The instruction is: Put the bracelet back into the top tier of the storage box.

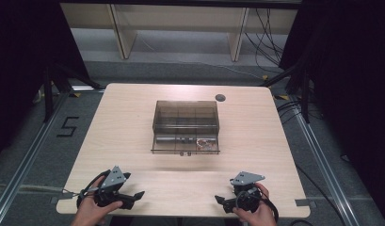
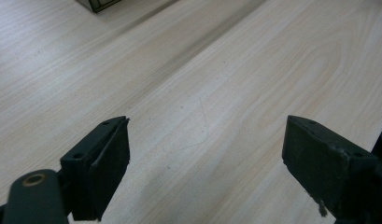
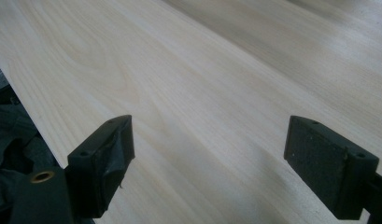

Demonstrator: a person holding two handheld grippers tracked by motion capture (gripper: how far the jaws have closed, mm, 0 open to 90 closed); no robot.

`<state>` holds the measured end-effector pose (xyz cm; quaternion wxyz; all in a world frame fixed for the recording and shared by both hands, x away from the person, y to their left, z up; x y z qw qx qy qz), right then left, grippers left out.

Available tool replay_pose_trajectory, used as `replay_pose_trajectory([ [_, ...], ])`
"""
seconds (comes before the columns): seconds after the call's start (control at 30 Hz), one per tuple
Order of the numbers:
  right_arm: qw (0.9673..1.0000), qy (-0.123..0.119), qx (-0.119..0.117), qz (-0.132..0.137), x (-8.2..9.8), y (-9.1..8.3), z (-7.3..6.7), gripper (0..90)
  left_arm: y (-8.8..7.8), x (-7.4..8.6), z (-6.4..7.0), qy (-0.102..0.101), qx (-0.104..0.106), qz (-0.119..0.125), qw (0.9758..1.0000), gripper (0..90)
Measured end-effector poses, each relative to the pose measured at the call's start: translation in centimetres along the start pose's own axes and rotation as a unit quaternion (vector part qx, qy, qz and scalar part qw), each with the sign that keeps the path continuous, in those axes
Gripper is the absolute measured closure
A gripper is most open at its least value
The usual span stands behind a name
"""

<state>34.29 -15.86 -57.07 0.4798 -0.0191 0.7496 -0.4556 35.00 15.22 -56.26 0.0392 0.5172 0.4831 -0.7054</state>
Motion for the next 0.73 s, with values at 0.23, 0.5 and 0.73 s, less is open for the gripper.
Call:
replay_pose_trajectory([
  [0.23,0.9997,-0.003,0.005,-0.024,0.59,-0.18,-0.08,17.2,-0.05,0.13,-0.20,0.012,-0.002,-0.007,0.9999,15.1],
  [0.5,0.9995,-0.003,0.007,-0.029,0.75,-0.13,0.11,17.2,0.11,0.12,-0.02,0.004,-0.004,-0.007,1.0000,15.1],
  [0.73,0.9997,-0.008,0.012,-0.018,0.59,0.21,0.11,17.2,0.05,0.15,-0.10,0.007,-0.004,-0.010,0.9999,15.1],
])
Point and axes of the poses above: each handheld gripper's, and its own axes: y roughly forward along the jaws, x roughly out of its underside, z roughly to its right, the point moved 10 cm from there along y, roughly forward along the jaws, and after that the axes turned 4 degrees about -x, right-handed, at the moved point
